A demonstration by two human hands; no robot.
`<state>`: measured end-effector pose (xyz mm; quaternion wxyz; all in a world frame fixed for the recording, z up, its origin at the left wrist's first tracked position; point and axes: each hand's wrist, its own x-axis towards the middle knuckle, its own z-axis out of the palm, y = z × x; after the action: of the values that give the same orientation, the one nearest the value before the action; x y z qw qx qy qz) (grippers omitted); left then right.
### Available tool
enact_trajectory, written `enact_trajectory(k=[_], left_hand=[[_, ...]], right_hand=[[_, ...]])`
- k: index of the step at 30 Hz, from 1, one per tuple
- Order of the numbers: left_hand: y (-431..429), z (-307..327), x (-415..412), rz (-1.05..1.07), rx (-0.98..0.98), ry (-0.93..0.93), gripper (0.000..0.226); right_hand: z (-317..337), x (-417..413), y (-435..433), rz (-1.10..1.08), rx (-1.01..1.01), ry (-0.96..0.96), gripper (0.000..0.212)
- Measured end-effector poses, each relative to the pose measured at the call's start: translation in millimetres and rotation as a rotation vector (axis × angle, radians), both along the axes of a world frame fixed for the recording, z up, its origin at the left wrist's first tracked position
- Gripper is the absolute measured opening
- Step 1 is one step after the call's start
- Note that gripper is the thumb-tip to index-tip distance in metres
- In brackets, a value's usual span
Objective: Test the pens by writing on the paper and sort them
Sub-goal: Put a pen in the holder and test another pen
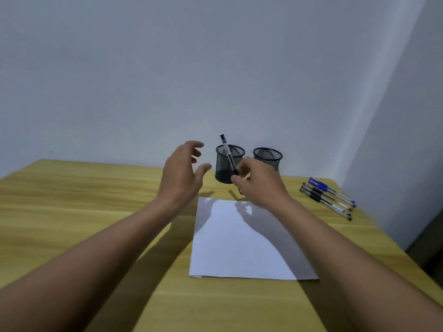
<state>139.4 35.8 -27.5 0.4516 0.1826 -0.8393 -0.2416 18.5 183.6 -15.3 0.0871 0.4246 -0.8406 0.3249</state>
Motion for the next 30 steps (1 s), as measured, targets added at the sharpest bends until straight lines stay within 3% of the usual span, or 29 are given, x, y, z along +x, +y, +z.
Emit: enact_trajectory(k=[6, 10, 14, 19, 25, 30], left_hand=[[41.6, 0.9, 19.3, -0.26, 0.222, -0.122, 0.018], [46.9, -0.6, 28.0, -0.345, 0.421, -0.029, 0.015], [39.9, 12.1, 40.2, -0.42, 0.617, 0.021, 0.018], [29.4, 22.6, 51.2, -0.409, 0.609, -0.001, 0.016], [19.2, 25.8, 61.4, -0.362, 0.598, -0.035, 0.013], [11.4, 23.2, 66.0, -0.311, 0.567, -0.049, 0.01]], right_hand=[[7.8, 47.3, 17.0, 0.115, -0.564, -0.783, 0.01], [-1.9, 66.2, 24.6, 0.123, -0.712, -0.982, 0.004], [-3.4, 70.2, 24.4, 0.132, -0.776, -1.046, 0.001], [0.9, 71.7, 16.5, 0.187, -0.751, -1.04, 0.005], [-0.1, 75.4, 2.8, 0.237, -0.74, -0.887, 0.013], [-5.1, 78.6, -6.1, 0.253, -0.786, -0.951, 0.017]])
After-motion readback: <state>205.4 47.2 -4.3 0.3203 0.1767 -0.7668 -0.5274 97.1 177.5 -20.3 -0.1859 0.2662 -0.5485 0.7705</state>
